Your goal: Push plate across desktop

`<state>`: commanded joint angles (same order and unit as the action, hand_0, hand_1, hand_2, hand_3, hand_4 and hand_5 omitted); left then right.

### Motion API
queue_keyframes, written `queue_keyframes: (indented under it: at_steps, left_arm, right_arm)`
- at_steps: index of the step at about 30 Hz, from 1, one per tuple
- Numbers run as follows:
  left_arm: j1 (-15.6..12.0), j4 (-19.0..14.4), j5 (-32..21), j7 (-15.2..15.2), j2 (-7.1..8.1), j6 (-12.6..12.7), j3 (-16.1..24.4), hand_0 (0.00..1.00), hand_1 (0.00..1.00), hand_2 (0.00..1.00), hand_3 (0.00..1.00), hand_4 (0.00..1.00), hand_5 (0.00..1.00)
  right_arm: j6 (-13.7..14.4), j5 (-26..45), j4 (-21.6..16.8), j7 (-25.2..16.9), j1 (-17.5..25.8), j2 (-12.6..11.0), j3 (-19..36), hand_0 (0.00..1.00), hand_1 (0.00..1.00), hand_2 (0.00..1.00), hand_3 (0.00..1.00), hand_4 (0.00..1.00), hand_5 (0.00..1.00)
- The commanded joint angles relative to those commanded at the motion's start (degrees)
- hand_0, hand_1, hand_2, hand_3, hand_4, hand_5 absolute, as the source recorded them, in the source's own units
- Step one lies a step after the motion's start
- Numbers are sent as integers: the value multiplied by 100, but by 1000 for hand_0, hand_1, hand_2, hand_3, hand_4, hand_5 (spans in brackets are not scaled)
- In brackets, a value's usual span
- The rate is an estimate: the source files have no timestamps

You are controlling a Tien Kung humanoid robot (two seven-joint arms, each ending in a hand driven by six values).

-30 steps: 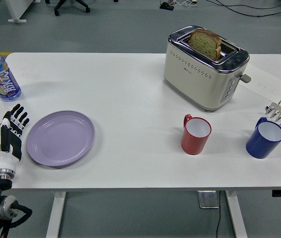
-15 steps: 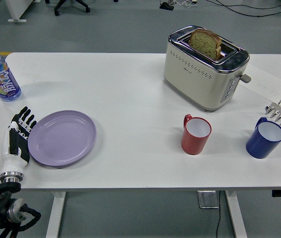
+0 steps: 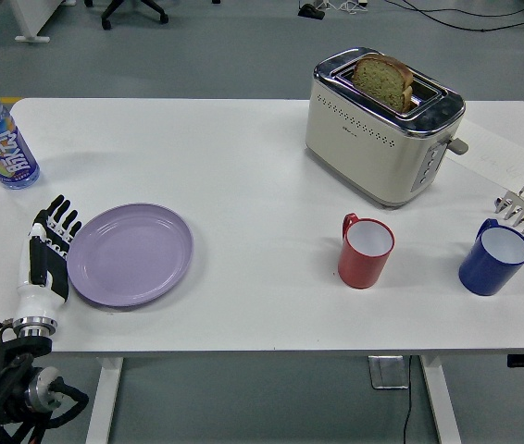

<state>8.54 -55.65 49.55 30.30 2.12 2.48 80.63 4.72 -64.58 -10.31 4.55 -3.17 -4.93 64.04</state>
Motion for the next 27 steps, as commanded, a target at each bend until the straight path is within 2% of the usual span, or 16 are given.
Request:
queue_keyframes:
  at_steps: [20,27]
  left_arm:
    - [251,110,-136,86,-212,89,-428,884,911,931,868,479,998]
    - [373,181,-152,81,-212,103,-565,883,910,929,868,477,998]
  right_arm:
    - [-4,17,0,-16,-33,-7,-9,606,545,632,626,131,359]
    - [-4,3,0,-14,-47,-2,-10,606,546,631,626,131,358]
